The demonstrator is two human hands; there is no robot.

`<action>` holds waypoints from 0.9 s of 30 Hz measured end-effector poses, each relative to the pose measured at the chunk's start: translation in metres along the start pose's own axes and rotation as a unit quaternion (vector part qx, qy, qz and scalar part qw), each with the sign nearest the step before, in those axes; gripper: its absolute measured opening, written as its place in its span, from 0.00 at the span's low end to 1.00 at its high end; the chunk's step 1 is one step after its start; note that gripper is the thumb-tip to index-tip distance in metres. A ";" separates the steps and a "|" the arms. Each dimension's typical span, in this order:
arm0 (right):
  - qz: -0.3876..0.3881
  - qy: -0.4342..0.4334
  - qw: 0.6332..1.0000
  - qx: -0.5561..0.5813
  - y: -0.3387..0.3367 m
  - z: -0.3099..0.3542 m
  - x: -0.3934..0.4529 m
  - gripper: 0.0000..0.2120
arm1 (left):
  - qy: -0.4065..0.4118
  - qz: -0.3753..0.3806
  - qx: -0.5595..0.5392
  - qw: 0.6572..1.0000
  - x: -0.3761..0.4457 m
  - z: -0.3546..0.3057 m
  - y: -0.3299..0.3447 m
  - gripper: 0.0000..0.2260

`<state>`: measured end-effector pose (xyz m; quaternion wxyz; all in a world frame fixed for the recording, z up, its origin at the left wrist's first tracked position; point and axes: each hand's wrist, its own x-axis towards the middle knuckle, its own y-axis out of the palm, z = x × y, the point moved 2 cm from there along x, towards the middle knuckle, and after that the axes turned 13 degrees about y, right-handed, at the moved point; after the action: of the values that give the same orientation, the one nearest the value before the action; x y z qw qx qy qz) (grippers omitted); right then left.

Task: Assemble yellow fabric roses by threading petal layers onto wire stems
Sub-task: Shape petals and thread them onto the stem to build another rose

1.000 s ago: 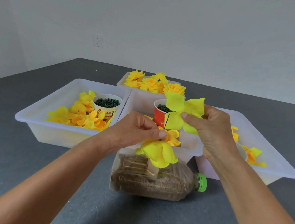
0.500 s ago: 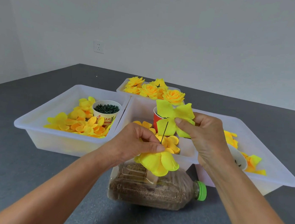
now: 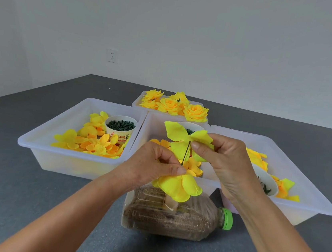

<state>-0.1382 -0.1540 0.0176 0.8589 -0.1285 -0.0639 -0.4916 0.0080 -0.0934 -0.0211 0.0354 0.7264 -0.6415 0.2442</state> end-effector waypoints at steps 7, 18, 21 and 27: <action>-0.029 -0.097 0.992 -0.073 -0.002 -0.003 -0.001 0.17 | 0.003 0.000 0.002 1.000 0.000 0.000 0.000 0.03; -0.048 -0.331 0.902 -0.272 -0.004 -0.010 -0.003 0.16 | 0.006 -0.004 -0.034 0.999 -0.002 0.001 -0.002 0.08; -0.025 -0.336 0.897 -0.286 -0.005 -0.017 -0.002 0.18 | -0.005 -0.005 -0.038 0.999 -0.004 0.004 -0.004 0.11; -0.044 -0.348 0.891 -0.287 -0.004 -0.024 -0.004 0.10 | -0.003 0.002 -0.064 0.998 -0.007 0.005 -0.007 0.12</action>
<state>-0.1446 -0.1594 -0.0058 0.6850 -0.5295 -0.2204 -0.4493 0.0159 -0.0875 -0.0263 0.0790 0.7221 -0.6574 0.2004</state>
